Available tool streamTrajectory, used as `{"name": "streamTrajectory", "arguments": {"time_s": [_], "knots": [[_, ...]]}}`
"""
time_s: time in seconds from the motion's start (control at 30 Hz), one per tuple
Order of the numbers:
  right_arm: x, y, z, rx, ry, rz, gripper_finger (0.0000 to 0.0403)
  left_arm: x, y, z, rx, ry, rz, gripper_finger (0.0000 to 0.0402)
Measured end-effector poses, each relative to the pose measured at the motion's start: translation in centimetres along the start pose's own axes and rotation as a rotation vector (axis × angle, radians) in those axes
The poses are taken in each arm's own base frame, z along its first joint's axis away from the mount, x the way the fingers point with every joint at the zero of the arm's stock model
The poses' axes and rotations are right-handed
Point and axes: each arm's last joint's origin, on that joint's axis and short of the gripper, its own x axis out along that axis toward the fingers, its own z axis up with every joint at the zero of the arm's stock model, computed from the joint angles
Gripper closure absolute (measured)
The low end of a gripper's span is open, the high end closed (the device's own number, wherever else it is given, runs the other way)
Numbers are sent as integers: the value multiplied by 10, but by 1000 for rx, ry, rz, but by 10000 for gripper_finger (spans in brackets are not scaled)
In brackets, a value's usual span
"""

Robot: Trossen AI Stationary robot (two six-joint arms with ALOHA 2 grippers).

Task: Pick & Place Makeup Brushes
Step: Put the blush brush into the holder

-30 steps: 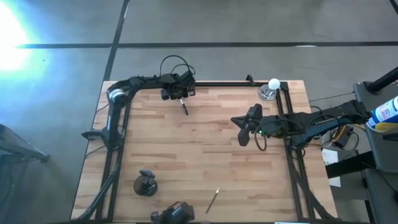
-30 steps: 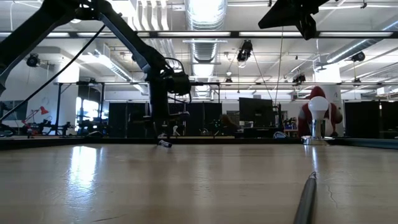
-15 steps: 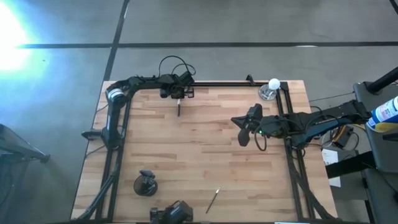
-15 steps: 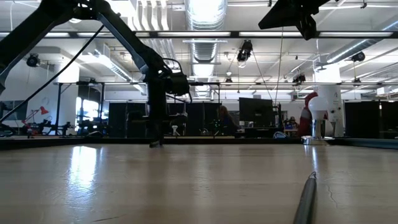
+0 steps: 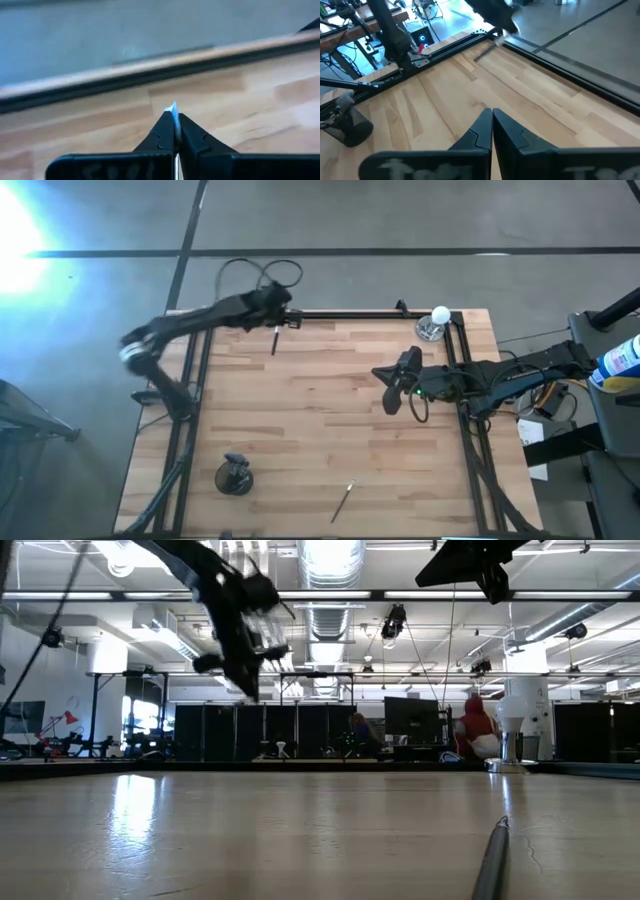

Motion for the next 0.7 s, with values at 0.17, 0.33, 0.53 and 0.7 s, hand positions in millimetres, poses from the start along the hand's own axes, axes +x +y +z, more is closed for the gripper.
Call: {"name": "streamTrajectory", "arguments": {"time_s": [0.17, 0.33, 0.53, 0.7], "knots": [[0, 0, 0, 1, -7, -7, 394, -72, 5, -33, 44, -138, -145, 400], [0, 0, 1, 13, -19, -19, 394, -141, 15, -84, 97, -272, -357, 401], [0, 3, 7, 62, -77, 9, 394, -212, 36, -149, 164, -381, -602, 401], [-1, 5, 14, 114, -159, -3, 394, -257, 55, -199, 239, -452, -775, 401]]}}
